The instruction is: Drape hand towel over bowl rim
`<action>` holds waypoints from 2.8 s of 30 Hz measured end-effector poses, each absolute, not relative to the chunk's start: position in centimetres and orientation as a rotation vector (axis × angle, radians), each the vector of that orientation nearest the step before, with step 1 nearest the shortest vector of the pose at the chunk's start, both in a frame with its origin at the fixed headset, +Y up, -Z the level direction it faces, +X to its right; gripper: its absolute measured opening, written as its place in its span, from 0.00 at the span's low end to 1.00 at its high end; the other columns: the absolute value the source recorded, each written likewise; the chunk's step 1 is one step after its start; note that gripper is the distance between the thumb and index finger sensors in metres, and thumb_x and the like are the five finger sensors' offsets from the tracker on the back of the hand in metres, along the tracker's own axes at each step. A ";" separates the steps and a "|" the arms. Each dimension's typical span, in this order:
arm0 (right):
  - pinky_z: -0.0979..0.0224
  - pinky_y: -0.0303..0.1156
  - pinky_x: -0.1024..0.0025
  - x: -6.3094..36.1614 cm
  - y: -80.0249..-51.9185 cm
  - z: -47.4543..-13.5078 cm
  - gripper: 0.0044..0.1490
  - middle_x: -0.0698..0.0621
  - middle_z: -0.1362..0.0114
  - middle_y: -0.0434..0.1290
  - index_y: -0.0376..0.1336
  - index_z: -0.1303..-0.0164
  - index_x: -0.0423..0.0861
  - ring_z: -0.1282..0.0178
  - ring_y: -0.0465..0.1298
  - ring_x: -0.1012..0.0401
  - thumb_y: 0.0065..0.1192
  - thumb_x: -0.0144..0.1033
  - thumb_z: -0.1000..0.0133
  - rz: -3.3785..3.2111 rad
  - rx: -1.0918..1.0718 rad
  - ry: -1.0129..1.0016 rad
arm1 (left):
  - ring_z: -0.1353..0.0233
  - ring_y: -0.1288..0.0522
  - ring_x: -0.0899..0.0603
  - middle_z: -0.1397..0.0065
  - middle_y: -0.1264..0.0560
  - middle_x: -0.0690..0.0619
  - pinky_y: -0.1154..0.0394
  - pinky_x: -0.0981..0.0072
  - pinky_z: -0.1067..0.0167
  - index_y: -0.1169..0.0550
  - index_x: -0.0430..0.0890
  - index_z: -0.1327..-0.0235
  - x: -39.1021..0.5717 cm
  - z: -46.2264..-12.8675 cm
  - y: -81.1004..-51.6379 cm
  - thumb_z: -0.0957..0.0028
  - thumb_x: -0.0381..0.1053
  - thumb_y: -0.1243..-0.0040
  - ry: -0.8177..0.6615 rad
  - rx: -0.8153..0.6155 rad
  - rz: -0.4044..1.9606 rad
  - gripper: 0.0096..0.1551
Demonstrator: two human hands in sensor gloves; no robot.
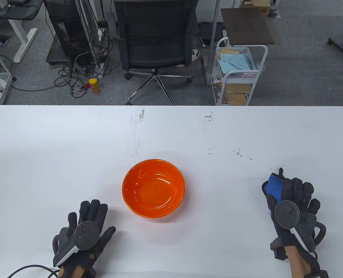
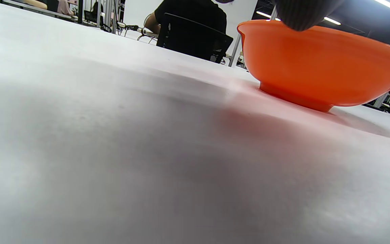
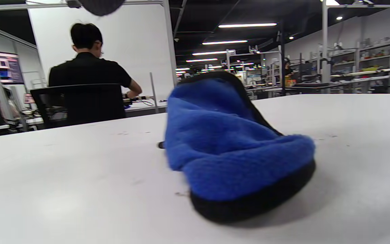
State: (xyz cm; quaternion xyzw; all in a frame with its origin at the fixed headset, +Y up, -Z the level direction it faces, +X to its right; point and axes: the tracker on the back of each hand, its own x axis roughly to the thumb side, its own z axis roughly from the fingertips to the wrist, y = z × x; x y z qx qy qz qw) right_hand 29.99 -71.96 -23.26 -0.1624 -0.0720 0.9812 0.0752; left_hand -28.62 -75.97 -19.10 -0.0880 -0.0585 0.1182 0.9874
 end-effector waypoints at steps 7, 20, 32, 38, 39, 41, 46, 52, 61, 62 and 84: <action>0.24 0.28 0.25 34.1 -73.2 -27.0 0.52 0.37 0.13 0.27 0.30 0.13 0.40 0.18 0.22 0.33 0.45 0.54 0.34 2.894 -0.802 0.075 | 0.18 0.69 0.41 0.14 0.64 0.53 0.70 0.38 0.30 0.57 0.52 0.18 -28.7 -19.1 -76.0 0.40 0.67 0.57 -0.114 -0.186 0.235 0.45; 0.26 0.30 0.24 37.3 -75.2 -29.0 0.27 0.34 0.12 0.34 0.58 0.24 0.56 0.18 0.26 0.30 0.50 0.47 0.34 2.715 -0.780 0.112 | 0.17 0.69 0.42 0.14 0.64 0.53 0.71 0.39 0.30 0.56 0.52 0.17 -28.6 -19.2 -76.0 0.40 0.67 0.57 -0.119 -0.187 0.233 0.45; 0.26 0.31 0.23 34.5 -69.7 -26.4 0.24 0.34 0.12 0.40 0.61 0.28 0.53 0.17 0.30 0.30 0.50 0.46 0.33 2.807 -0.580 -0.141 | 0.17 0.69 0.42 0.14 0.64 0.53 0.71 0.39 0.30 0.57 0.52 0.17 -28.6 -19.1 -75.9 0.40 0.67 0.57 -0.118 -0.173 0.231 0.45; 0.26 0.32 0.23 31.4 -64.8 -24.5 0.24 0.33 0.12 0.41 0.61 0.27 0.53 0.17 0.31 0.29 0.51 0.45 0.33 2.859 -0.445 -0.212 | 0.17 0.69 0.42 0.14 0.64 0.53 0.71 0.38 0.30 0.57 0.52 0.17 -28.7 -19.1 -75.9 0.40 0.67 0.58 -0.120 -0.161 0.233 0.45; 0.26 0.32 0.23 30.9 -63.9 -24.2 0.24 0.33 0.12 0.41 0.61 0.27 0.53 0.17 0.31 0.28 0.51 0.45 0.33 2.855 -0.417 -0.211 | 0.17 0.69 0.41 0.14 0.64 0.53 0.71 0.38 0.30 0.57 0.52 0.18 -28.7 -19.2 -75.9 0.40 0.67 0.58 -0.117 -0.160 0.235 0.45; 0.26 0.33 0.22 29.7 -62.1 -23.6 0.24 0.33 0.12 0.41 0.61 0.27 0.52 0.17 0.32 0.28 0.51 0.45 0.33 2.839 -0.331 -0.173 | 0.17 0.69 0.41 0.14 0.64 0.53 0.71 0.38 0.29 0.58 0.52 0.18 -28.8 -19.1 -75.9 0.40 0.67 0.58 -0.116 -0.153 0.241 0.46; 0.27 0.33 0.22 26.1 -58.4 -21.8 0.24 0.32 0.12 0.41 0.61 0.27 0.52 0.17 0.32 0.28 0.51 0.45 0.33 2.786 -0.082 -0.086 | 0.17 0.69 0.41 0.14 0.64 0.53 0.70 0.37 0.29 0.58 0.52 0.18 -28.8 -19.0 -75.6 0.40 0.67 0.58 -0.133 -0.113 0.239 0.46; 0.27 0.34 0.22 20.8 -56.0 -19.0 0.24 0.32 0.13 0.42 0.62 0.27 0.51 0.17 0.33 0.27 0.51 0.45 0.32 2.764 0.219 -0.096 | 0.16 0.65 0.40 0.13 0.61 0.52 0.67 0.36 0.28 0.56 0.52 0.17 -28.5 -18.6 -74.7 0.40 0.68 0.57 -0.179 -0.005 0.296 0.46; 0.28 0.35 0.22 13.0 -56.1 -14.8 0.24 0.32 0.12 0.44 0.62 0.27 0.52 0.17 0.35 0.27 0.50 0.46 0.32 2.765 0.594 -0.150 | 0.15 0.62 0.40 0.12 0.58 0.51 0.63 0.33 0.26 0.53 0.51 0.16 -26.7 -17.5 -71.1 0.40 0.67 0.54 -0.295 0.252 0.335 0.45; 0.28 0.34 0.22 12.0 -56.3 -14.4 0.24 0.32 0.12 0.44 0.62 0.27 0.53 0.17 0.35 0.27 0.50 0.46 0.32 2.759 0.643 -0.146 | 0.15 0.61 0.39 0.12 0.57 0.51 0.63 0.33 0.26 0.53 0.51 0.16 -26.3 -17.4 -70.7 0.40 0.67 0.54 -0.325 0.254 0.362 0.46; 0.30 0.35 0.20 8.3 -57.1 -14.1 0.24 0.32 0.13 0.46 0.62 0.27 0.52 0.18 0.37 0.26 0.50 0.45 0.32 2.516 0.837 -0.140 | 0.14 0.58 0.38 0.12 0.45 0.54 0.58 0.29 0.27 0.19 0.48 0.43 -23.6 -19.4 -69.6 0.42 0.55 0.35 -0.592 0.058 0.664 0.20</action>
